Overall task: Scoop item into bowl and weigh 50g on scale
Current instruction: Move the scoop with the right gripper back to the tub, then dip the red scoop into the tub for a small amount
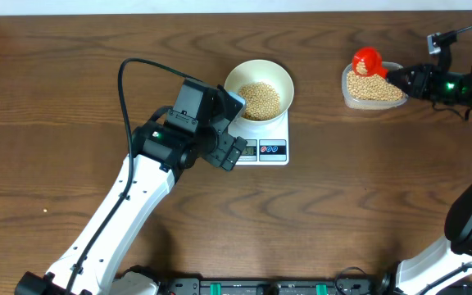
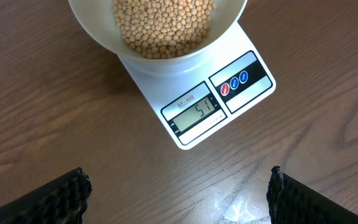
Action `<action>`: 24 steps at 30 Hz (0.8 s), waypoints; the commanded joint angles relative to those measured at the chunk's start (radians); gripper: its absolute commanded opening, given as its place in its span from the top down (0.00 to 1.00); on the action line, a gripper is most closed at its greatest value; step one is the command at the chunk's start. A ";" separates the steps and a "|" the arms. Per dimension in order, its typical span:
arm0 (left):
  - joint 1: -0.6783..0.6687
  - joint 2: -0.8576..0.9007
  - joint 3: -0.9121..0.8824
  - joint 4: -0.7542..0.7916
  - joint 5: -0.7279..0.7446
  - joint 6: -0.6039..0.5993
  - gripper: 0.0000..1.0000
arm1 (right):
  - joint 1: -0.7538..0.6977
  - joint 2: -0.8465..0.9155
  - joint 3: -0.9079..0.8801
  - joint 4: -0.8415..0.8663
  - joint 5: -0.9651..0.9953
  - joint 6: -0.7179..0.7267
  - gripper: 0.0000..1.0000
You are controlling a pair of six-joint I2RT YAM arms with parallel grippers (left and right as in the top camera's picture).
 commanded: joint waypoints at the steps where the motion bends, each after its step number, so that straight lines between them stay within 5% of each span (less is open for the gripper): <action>1: 0.001 0.006 0.002 -0.001 -0.010 0.002 0.07 | -0.010 -0.042 0.011 -0.005 0.134 -0.082 0.98; 24: 0.001 0.006 0.002 -0.001 -0.010 0.002 0.07 | 0.322 -0.175 0.010 -0.056 1.072 -0.311 0.99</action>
